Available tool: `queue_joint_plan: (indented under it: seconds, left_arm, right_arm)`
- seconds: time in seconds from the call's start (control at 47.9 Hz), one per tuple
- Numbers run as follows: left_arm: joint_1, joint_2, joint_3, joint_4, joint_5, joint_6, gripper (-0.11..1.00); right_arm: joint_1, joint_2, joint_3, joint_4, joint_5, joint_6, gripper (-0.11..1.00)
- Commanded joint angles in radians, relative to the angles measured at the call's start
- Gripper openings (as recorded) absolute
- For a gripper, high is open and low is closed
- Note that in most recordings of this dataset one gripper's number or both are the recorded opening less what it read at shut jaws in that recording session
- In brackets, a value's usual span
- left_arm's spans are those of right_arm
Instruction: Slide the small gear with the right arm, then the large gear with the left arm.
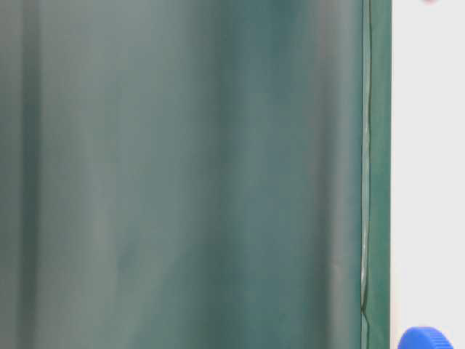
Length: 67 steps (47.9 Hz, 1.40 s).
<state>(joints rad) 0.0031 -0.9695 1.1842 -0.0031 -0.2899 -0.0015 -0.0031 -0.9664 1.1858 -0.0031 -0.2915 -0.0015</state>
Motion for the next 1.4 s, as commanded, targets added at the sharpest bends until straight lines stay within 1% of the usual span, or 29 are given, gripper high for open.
queue_joint_plan:
  seconds: [0.0, 0.021, 0.042, 0.104, 0.167, 0.251, 0.313, 0.418, 0.606, 0.731, 0.773, 0.856, 1.128, 1.211, 1.378]
  left_arm:
    - [0.0, 0.008, -0.011, -0.015, -0.012, -0.003, 0.24]
    - [0.0, 0.009, -0.009, -0.017, -0.012, -0.003, 0.24]
    - [0.0, 0.009, -0.008, -0.015, -0.012, -0.003, 0.22]
    - [0.0, 0.012, -0.008, -0.017, -0.012, -0.003, 0.09]
    - [0.0, 0.015, -0.008, -0.017, -0.012, -0.003, 0.0]
    - [0.0, 0.015, -0.006, -0.017, -0.012, -0.003, 0.0]
    - [0.0, 0.015, -0.006, -0.017, -0.012, -0.003, 0.0]
    - [0.0, 0.012, -0.003, -0.017, -0.014, -0.003, 0.0]
    - [0.0, 0.008, 0.008, -0.017, -0.015, -0.003, 0.0]
    - [0.008, 0.008, 0.012, -0.018, -0.021, -0.003, 0.0]
    - [0.012, 0.008, 0.012, -0.018, -0.021, -0.003, 0.0]
    - [0.026, 0.008, 0.012, -0.018, -0.021, -0.005, 0.0]
    - [0.04, 0.006, 0.023, -0.018, -0.025, -0.005, 0.0]
    - [0.04, 0.008, 0.023, -0.018, -0.026, -0.006, 0.0]
    - [0.041, 0.008, 0.025, -0.018, -0.026, -0.014, 0.0]
  right_arm:
    - [0.0, 0.009, -0.002, 0.002, -0.014, 0.006, 0.51]
    - [0.0, 0.009, 0.003, 0.002, -0.02, 0.005, 0.51]
    - [0.0, 0.008, 0.009, 0.002, -0.025, 0.005, 0.51]
    - [-0.002, 0.008, 0.028, 0.002, -0.048, 0.005, 0.51]
    - [-0.003, 0.003, 0.048, 0.002, -0.078, 0.008, 0.51]
    - [-0.009, -0.014, 0.064, 0.005, -0.097, 0.015, 0.51]
    - [-0.034, -0.029, 0.077, 0.012, -0.095, 0.026, 0.51]
    - [-0.114, -0.058, 0.094, 0.026, -0.054, 0.038, 0.51]
    - [-0.327, -0.133, 0.092, 0.028, 0.087, 0.058, 0.51]
    - [-0.428, -0.172, 0.089, 0.02, 0.144, 0.058, 0.51]
    - [-0.446, -0.176, 0.091, 0.018, 0.153, 0.06, 0.51]
    - [-0.462, -0.167, 0.089, 0.018, 0.172, 0.06, 0.51]
    - [-0.462, -0.1, 0.08, 0.018, 0.199, 0.064, 0.51]
    - [-0.462, -0.072, 0.061, 0.02, 0.264, 0.078, 0.51]
    - [-0.462, -0.008, -0.005, 0.018, 0.425, 0.141, 0.51]
